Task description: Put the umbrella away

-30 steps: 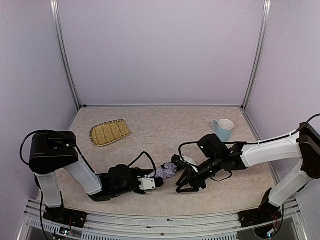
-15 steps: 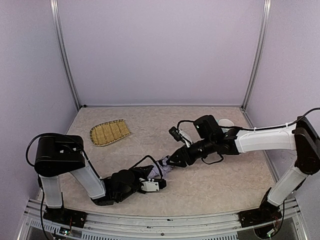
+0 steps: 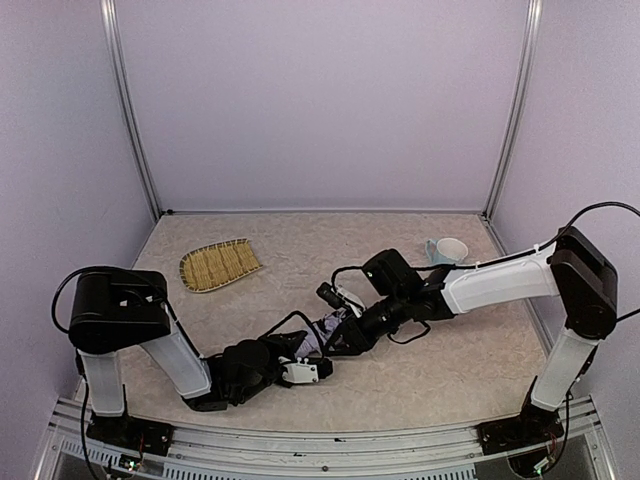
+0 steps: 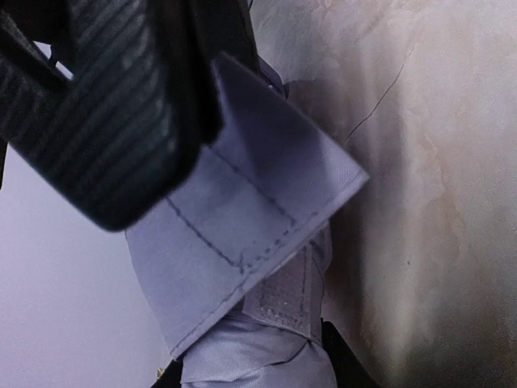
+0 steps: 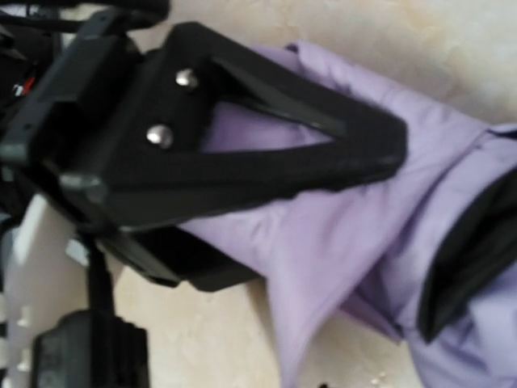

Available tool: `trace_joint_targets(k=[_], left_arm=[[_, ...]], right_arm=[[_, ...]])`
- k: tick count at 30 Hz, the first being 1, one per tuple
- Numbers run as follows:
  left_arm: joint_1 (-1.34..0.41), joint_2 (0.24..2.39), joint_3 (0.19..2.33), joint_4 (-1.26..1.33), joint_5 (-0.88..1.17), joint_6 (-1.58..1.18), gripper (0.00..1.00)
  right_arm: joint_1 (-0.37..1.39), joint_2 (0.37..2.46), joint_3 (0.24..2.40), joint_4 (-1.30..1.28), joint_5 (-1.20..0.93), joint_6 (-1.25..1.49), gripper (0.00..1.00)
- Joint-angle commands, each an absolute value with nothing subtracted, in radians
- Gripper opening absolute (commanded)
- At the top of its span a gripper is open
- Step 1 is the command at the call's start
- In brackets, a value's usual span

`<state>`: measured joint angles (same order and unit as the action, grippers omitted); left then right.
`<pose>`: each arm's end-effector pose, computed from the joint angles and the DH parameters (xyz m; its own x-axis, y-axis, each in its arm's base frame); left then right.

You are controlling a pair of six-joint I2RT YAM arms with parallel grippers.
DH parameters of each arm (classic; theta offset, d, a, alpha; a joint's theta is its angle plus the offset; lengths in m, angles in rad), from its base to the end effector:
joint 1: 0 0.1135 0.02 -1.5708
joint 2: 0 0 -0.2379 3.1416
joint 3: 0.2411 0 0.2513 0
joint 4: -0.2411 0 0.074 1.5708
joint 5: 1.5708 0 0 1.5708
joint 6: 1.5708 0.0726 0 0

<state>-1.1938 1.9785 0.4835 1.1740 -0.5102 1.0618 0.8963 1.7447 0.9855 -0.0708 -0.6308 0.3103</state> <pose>0.1519 -0.2872 0.0498 0.5030 0.7997 -0.3279 0.4137 0.1103 0.9037 0.1970 0.3149 0.1255 -0.7073 -0.4897 -0.5098 -0.6966 0.3602 0.6205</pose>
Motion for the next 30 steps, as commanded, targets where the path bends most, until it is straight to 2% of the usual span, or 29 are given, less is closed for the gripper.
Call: trace_joint_targets(k=[1,2,4,5,7,8,10,12,18,30], left_arm=[[-1.204,1.977,0.485,1.135,-0.505,1.052,0.0],[-1.203,1.976,0.485,1.132,-0.503,1.049,0.0],[-1.202,1.976,0.486,1.127,-0.499,1.04,0.0],[-1.202,1.975,0.49,1.125,-0.495,1.028,0.0],[-1.184,1.952,0.497,1.106,-0.459,0.951,0.0],[-1.153,1.927,0.51,1.012,-0.408,0.853,0.0],[-1.092,1.866,0.565,0.848,-0.262,0.69,0.0],[-1.046,1.831,0.578,0.814,-0.122,0.587,0.0],[-0.961,1.823,0.583,0.859,0.01,0.372,0.0],[-0.775,1.795,0.514,1.181,0.199,-0.037,0.0]], right_arm=[[0.899,1.752,0.99,-0.079,-0.588,0.296,0.28],[0.898,1.749,0.987,-0.075,-0.581,0.297,0.23],[0.898,1.74,0.98,-0.067,-0.57,0.296,0.06],[0.899,1.736,0.978,-0.062,-0.571,0.294,0.0],[0.899,1.731,0.971,-0.058,-0.591,0.288,0.0],[0.898,1.73,0.967,-0.065,-0.607,0.282,0.0],[0.899,1.724,0.961,-0.07,-0.638,0.275,0.0],[0.897,1.709,0.96,-0.044,-0.696,0.29,0.0],[0.898,1.693,0.966,0.073,-0.795,0.395,0.0],[0.897,1.713,0.873,0.137,-0.705,0.428,0.0]])
